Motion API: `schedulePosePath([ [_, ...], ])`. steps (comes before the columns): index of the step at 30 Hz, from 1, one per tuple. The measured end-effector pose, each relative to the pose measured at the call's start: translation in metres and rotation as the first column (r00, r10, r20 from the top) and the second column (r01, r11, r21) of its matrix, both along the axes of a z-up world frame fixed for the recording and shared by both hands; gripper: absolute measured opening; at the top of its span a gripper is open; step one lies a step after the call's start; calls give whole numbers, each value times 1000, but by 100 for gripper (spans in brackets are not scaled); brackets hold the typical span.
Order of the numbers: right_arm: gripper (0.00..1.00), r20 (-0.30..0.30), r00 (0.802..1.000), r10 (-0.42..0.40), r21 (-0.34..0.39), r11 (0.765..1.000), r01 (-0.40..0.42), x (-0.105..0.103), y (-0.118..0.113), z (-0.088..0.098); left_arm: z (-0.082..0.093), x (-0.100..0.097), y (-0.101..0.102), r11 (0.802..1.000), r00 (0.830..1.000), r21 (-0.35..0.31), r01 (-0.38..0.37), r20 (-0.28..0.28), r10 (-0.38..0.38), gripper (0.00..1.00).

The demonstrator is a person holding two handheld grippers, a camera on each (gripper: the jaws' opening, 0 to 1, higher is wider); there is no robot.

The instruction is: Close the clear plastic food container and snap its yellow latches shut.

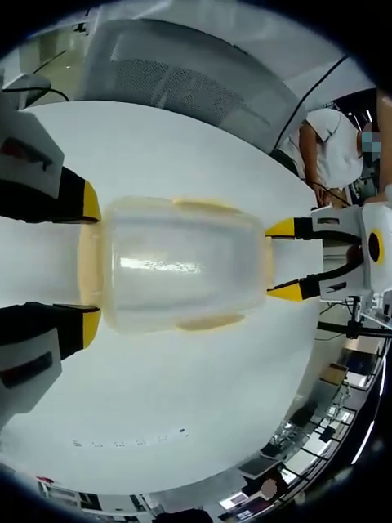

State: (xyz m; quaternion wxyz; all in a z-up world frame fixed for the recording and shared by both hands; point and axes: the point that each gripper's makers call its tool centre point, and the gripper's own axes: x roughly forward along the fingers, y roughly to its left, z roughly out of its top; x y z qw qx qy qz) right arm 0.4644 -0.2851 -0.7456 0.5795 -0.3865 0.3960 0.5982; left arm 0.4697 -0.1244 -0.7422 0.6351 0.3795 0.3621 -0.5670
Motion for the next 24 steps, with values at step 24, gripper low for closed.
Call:
schedulePosePath([
  [24, 39, -27, 998, -49, 27, 998, 50, -4, -6, 5, 11, -1, 2, 998, 999, -43, -36, -22, 36, 47],
])
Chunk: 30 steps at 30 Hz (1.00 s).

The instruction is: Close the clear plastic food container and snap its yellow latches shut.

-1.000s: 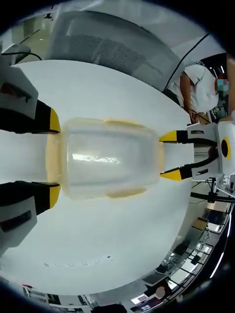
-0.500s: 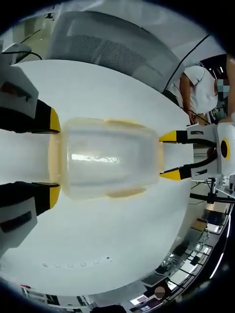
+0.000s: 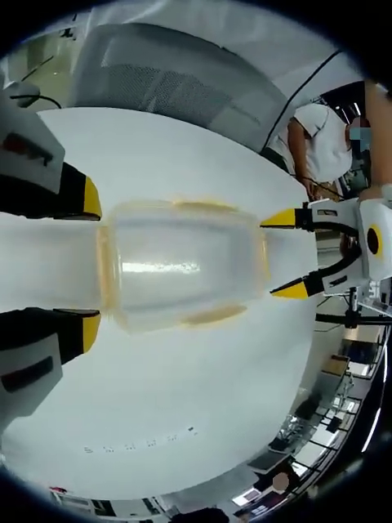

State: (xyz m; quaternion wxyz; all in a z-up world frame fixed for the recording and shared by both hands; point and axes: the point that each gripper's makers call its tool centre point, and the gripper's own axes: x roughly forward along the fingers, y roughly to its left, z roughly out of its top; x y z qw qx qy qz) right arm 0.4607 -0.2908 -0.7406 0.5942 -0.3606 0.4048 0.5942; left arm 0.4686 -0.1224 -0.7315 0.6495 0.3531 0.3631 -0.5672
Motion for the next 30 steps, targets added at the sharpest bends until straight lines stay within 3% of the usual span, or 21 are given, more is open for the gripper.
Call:
schedulePosePath([
  [13, 40, -25, 998, -59, -32, 998, 58, -5, 0, 2, -3, -5, 2, 999, 999, 37, -32, -6, 32, 43],
  [20, 36, -53, 991, -120, -44, 992, 117, -5, 3, 6, -3, -3, 5, 994, 995, 44, -100, -18, 101, 41],
  [22, 36, -60, 989, -134, -47, 990, 131, -5, 4, 7, -1, -1, 6, 988, 988, 41, -149, -22, 150, 37],
  [30, 39, -116, 967, -229, -57, 973, 223, -9, 9, 7, -2, -2, 9, 970, 969, 44, -237, -54, 240, 35],
])
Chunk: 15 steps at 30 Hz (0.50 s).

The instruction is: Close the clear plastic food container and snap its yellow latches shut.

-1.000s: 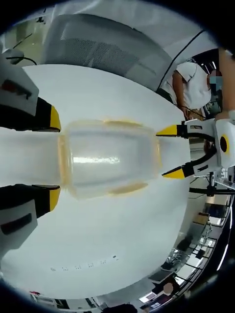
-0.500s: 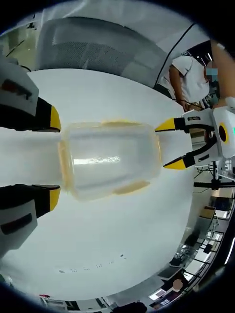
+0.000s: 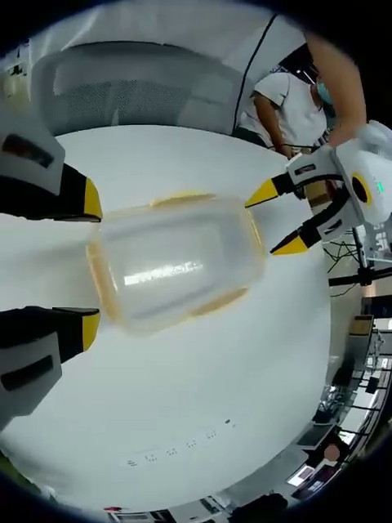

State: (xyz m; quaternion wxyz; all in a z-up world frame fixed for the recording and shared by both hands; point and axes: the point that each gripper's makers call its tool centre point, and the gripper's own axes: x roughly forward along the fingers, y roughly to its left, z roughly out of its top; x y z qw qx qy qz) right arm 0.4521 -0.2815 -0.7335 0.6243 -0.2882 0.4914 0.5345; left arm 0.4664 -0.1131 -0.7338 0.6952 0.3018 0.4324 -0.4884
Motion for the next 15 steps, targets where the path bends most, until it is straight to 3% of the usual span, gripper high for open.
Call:
schedulePosePath([
  [12, 34, -7, 997, -80, 7, 997, 80, 1, 5, 3, 4, 1, 0, 985, 985, -42, -168, -57, 165, 34],
  [14, 34, -26, 994, -110, 10, 994, 110, 0, 6, 3, 4, 1, 3, 969, 967, -39, -243, -91, 239, 33],
  [15, 35, -32, 992, -121, 12, 993, 121, 1, 6, 3, 5, 3, 3, 971, 969, -46, -236, -86, 232, 31],
])
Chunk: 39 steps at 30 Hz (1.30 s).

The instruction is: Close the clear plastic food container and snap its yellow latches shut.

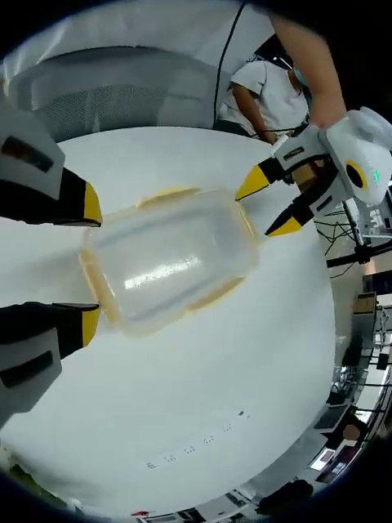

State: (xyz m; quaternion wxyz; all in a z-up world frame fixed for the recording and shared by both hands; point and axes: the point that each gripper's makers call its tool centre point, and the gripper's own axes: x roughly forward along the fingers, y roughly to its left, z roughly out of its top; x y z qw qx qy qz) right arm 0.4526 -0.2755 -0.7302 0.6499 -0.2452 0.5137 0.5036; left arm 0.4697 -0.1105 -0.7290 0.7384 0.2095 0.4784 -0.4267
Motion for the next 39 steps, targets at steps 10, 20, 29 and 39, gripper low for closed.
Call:
schedulePosePath([
  [10, 34, -37, 995, -93, 33, 995, 94, 2, 2, 2, 0, 0, 4, 990, 989, -10, -139, -60, 138, 30],
  [20, 33, -71, 970, -232, 52, 970, 236, 9, 4, 2, -1, 2, 0, 963, 960, -37, -266, -101, 261, 30],
  [29, 34, -106, 928, -358, 68, 928, 366, 18, 3, 1, -3, 0, 2, 928, 921, -35, -371, -145, 363, 26],
  [39, 34, -132, 887, -442, 72, 888, 454, 16, 3, -4, -3, -1, 1, 890, 882, -73, -451, -191, 431, 22],
])
